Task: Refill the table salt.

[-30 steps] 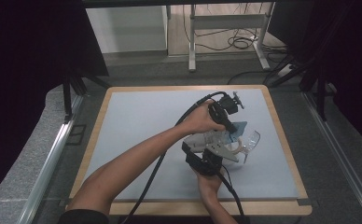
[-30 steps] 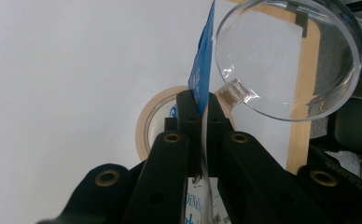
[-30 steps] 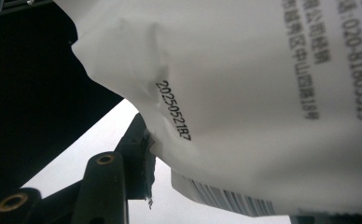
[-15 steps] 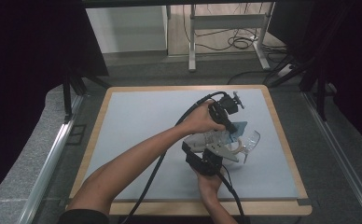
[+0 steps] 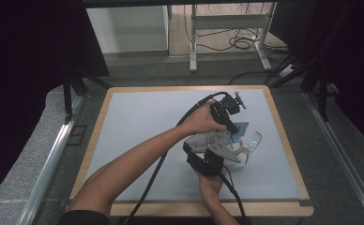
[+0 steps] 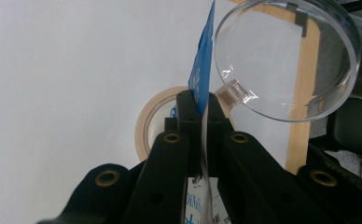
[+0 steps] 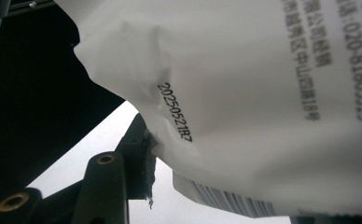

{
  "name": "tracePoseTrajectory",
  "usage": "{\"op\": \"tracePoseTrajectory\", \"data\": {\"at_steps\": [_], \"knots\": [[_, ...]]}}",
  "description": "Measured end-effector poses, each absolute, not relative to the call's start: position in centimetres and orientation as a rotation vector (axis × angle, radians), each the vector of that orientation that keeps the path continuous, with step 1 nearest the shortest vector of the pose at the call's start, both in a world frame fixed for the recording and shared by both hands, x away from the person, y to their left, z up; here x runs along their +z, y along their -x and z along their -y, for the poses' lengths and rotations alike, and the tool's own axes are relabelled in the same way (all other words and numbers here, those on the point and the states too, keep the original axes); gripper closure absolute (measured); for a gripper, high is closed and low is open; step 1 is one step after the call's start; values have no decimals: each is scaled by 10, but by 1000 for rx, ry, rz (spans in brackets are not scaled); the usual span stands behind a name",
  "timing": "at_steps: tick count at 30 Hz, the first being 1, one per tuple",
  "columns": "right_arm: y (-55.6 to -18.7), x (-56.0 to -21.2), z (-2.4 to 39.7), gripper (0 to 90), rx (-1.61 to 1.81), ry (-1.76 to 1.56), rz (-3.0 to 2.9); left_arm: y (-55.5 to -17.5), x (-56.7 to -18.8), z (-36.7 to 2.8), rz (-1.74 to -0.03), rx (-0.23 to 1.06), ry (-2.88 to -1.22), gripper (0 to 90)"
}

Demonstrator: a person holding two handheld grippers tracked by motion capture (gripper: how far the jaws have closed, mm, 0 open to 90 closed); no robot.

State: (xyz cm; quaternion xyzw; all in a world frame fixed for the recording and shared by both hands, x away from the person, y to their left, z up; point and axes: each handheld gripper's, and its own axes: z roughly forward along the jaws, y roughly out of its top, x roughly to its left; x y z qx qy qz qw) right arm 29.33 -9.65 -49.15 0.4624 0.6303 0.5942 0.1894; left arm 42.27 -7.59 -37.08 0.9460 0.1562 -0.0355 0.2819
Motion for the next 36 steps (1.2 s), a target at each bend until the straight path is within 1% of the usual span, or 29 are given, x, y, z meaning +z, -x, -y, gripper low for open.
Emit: {"op": "tracePoseTrajectory", "data": {"at_steps": [36], "knots": [[-294, -490, 98, 498, 1691, -1302, -1758, -422, -371, 78, -415, -96, -2548, 900]]}}
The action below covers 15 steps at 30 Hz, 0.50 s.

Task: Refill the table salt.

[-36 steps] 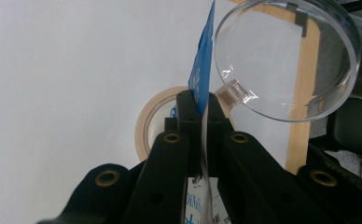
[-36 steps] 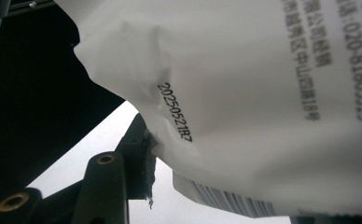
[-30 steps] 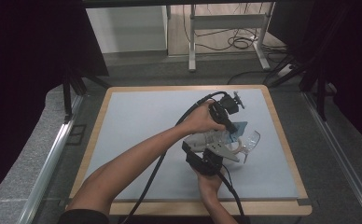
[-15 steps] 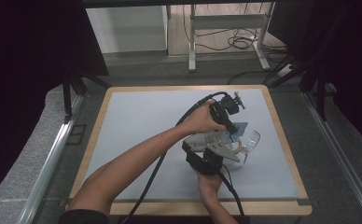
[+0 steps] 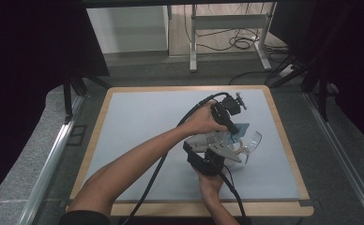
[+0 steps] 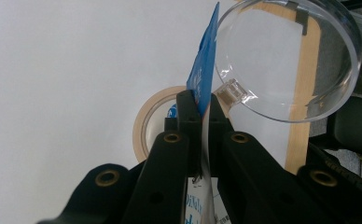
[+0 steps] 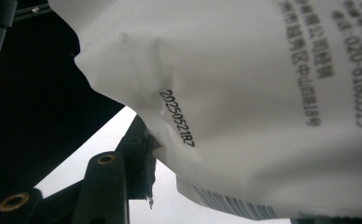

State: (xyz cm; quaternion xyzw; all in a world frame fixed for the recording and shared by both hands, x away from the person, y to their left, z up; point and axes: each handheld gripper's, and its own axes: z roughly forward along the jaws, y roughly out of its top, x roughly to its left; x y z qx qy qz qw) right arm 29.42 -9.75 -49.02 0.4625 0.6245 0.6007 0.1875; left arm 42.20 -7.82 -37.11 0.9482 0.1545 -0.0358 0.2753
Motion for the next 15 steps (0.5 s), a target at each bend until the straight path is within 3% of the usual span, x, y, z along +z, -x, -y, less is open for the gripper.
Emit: {"op": "tracePoseTrajectory", "data": {"at_steps": [15], "knots": [[-294, -489, 98, 500, 1699, -1290, -1760, -422, -371, 78, -416, -96, -2552, 900]]}}
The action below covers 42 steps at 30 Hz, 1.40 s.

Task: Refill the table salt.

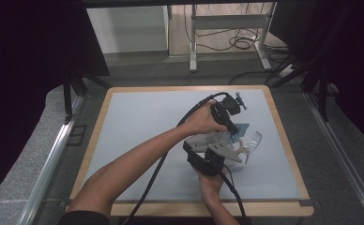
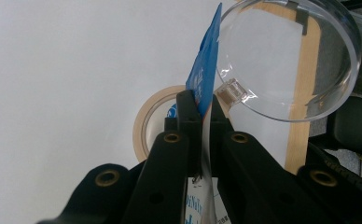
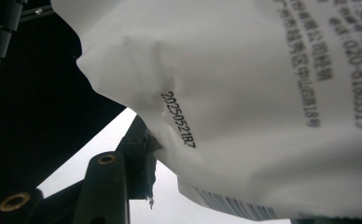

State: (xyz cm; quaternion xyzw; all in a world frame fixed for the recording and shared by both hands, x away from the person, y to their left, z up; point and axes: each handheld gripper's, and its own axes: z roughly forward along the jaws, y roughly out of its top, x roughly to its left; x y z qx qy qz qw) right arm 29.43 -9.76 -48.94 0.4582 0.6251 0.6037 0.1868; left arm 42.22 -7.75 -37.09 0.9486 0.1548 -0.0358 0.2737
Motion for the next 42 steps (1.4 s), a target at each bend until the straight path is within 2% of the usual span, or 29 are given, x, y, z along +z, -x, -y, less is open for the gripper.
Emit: {"op": "tracePoseTrajectory", "data": {"at_steps": [42], "knots": [[-295, -489, 98, 500, 1708, -1290, -1761, -423, -373, 78, -428, -97, -2546, 900]]}}
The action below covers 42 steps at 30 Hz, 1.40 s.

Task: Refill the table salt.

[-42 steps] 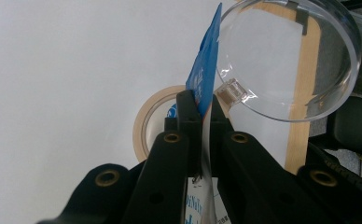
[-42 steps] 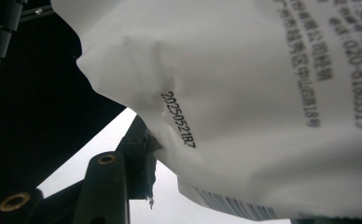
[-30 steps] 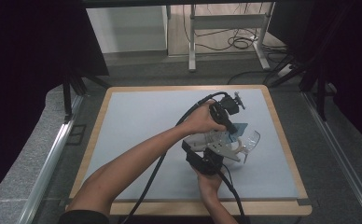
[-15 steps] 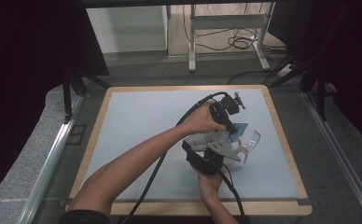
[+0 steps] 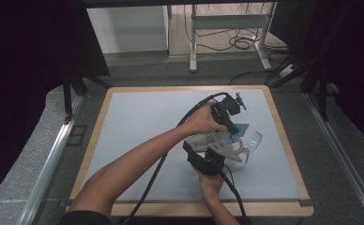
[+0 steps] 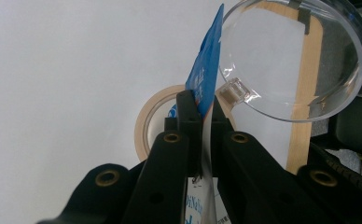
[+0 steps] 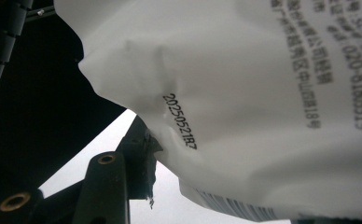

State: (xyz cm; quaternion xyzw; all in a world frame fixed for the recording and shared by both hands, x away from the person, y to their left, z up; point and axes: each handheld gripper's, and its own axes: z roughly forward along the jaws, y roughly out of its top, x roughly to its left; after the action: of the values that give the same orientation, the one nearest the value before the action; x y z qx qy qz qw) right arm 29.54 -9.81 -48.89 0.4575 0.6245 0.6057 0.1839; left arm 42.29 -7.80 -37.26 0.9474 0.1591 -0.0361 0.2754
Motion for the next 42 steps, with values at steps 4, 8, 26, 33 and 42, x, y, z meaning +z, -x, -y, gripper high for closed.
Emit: {"op": "tracePoseTrajectory", "data": {"at_steps": [4, 8, 26, 33, 42], "knots": [[-295, -489, 98, 500, 1710, -1288, -1762, -423, -372, 78, -429, -97, -2548, 900], [-295, -488, 98, 500, 1711, -1288, -1761, -423, -373, 78, -425, -100, -2552, 900], [-295, -487, 99, 500, 1717, -1291, -1751, -423, -372, 80, -421, -98, -2558, 900], [-295, -487, 100, 501, 1721, -1290, -1747, -423, -372, 82, -426, -98, -2555, 900], [-295, -486, 101, 501, 1726, -1287, -1744, -422, -372, 82, -424, -96, -2557, 900]]}}
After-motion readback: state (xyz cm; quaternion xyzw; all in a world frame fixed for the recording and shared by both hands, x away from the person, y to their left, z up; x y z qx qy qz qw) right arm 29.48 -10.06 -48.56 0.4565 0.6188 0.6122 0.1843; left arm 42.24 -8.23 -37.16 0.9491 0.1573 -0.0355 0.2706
